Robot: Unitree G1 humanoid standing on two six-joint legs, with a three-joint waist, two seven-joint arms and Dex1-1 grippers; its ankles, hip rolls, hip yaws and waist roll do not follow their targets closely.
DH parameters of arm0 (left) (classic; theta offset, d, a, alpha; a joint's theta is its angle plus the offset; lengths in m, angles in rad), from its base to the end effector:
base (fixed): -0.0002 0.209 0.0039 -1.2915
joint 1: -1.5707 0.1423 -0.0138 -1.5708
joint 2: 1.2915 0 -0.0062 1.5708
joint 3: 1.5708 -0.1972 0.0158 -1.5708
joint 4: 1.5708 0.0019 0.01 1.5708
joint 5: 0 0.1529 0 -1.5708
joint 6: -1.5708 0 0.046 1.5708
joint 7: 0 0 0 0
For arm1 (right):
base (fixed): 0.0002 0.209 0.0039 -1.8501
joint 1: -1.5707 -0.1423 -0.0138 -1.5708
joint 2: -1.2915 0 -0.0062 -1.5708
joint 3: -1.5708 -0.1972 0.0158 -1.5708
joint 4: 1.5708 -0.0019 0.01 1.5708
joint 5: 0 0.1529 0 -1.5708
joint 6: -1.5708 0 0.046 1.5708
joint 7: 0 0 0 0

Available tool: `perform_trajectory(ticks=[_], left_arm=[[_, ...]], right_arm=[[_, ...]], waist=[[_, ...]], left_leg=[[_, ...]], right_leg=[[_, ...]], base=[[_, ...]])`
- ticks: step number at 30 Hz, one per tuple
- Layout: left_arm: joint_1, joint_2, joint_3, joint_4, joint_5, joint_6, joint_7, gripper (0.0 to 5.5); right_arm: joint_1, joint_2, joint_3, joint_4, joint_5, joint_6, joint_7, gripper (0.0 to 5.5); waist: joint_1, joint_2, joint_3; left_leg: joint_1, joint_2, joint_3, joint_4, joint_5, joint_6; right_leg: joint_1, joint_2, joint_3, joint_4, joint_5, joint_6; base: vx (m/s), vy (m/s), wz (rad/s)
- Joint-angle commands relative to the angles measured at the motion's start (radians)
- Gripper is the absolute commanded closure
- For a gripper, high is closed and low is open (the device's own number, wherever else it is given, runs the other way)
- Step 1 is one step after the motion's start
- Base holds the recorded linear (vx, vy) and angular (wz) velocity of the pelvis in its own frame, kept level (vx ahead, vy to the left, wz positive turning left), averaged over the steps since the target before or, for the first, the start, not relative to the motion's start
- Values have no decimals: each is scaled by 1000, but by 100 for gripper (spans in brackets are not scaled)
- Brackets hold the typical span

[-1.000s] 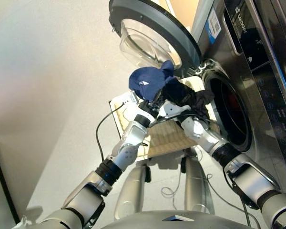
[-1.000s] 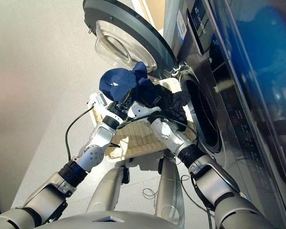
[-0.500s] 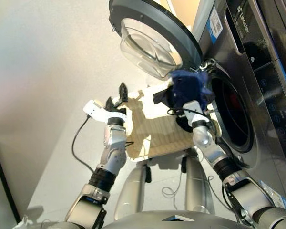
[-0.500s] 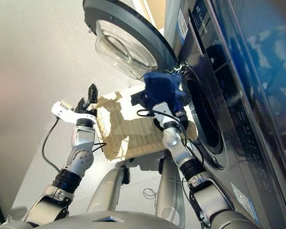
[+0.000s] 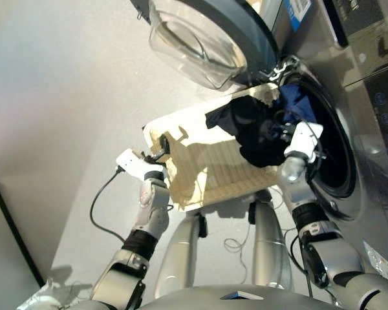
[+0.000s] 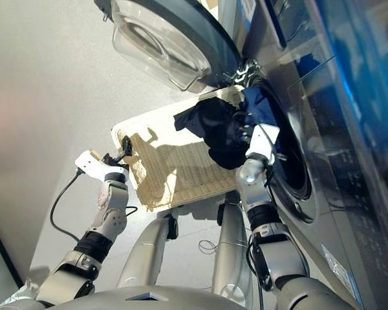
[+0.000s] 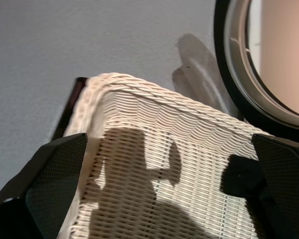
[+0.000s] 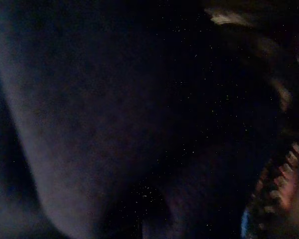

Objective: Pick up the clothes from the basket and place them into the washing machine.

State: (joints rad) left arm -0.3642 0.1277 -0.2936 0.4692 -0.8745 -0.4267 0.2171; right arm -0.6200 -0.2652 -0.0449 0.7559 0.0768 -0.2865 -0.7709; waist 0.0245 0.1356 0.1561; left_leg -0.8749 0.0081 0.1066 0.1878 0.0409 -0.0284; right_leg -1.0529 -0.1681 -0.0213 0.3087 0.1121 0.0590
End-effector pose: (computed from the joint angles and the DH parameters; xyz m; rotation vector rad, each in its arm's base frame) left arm 0.2817 0.1202 0.0320 -0.6568 -0.0889 0.1085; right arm 0.3349 -0.1994 0.0720 -0.0998 -0.2135 -0.7931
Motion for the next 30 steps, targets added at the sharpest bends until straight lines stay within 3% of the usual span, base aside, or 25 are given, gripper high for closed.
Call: perform_trajectory(ticks=[1,5,7,15,16,17,18,19,21,24,25,30], left_arm=[[-55,77,-12,-24,114,-6,-5,0],[-82,93,-21,-6,124,-2,-11,0],[-90,111,-32,-4,106,0,-15,0],[-111,111,-60,27,94,14,-22,0],[-112,109,-60,30,93,13,-23,0],[-120,109,-64,47,78,19,-34,0],[-121,109,-62,50,76,18,-37,0],[-128,104,-64,63,54,29,-52,0],[-141,99,-64,75,45,45,-66,0],[-151,95,-77,89,45,55,-85,0],[-164,95,-97,97,78,68,-103,0],[-203,105,-151,118,142,93,-160,0]], right_arm=[[-111,-65,-64,-5,95,-92,-82,550],[-187,-143,-92,76,150,-90,-66,550],[-271,-234,-92,160,232,-87,-53,550],[-412,-394,-55,216,295,-102,-74,550],[-415,-398,-52,222,301,-105,-68,522],[-412,-392,-22,257,394,-103,42,0],[-419,-400,-18,271,411,-108,60,0],[-398,-367,41,270,470,-95,183,0],[-353,-325,86,268,502,-89,278,0],[-311,-273,121,246,497,-94,327,0],[-269,-215,154,197,514,-111,401,0],[-192,-156,193,183,579,-112,542,0]], waist=[[-29,16,37],[-28,16,28],[-20,11,24],[-9,5,9],[-8,6,10],[-14,-4,9],[-15,-3,10],[-24,-14,11],[-34,-22,17],[-42,-27,22],[-48,-29,24],[-55,-30,28]], left_leg=[[-75,36,-64,227,-184,3],[-137,43,-75,281,-199,3],[-165,50,-84,305,-204,-3],[-220,61,-86,359,-222,-9],[-220,61,-85,359,-222,-9],[-216,63,-87,356,-223,-12],[-214,64,-86,355,-223,-12],[-207,69,-81,354,-223,-14],[-196,73,-77,351,-221,-17],[-180,74,-72,344,-219,-18],[-167,72,-69,336,-215,-20],[-125,67,-67,305,-202,-23]], right_leg=[[-33,-8,11,147,-130,84],[-84,-11,9,197,-144,81],[-108,-12,5,228,-153,79],[-165,-4,4,292,-182,72],[-165,-4,4,293,-182,72],[-159,-2,3,287,-180,71],[-158,-2,4,286,-180,71],[-149,1,1,278,-174,68],[-135,8,-2,267,-170,64],[-118,13,-3,253,-164,61],[-103,16,-3,233,-158,59],[-68,13,-6,207,-150,59]], base=[[0,0,0],[0,0,0],[0,0,0],[7,-3,2],[0,0,0],[0,0,0],[28,-52,-24],[0,0,0],[0,0,0],[-1,-14,-67],[-5,-40,-185],[-2,-10,-30]])
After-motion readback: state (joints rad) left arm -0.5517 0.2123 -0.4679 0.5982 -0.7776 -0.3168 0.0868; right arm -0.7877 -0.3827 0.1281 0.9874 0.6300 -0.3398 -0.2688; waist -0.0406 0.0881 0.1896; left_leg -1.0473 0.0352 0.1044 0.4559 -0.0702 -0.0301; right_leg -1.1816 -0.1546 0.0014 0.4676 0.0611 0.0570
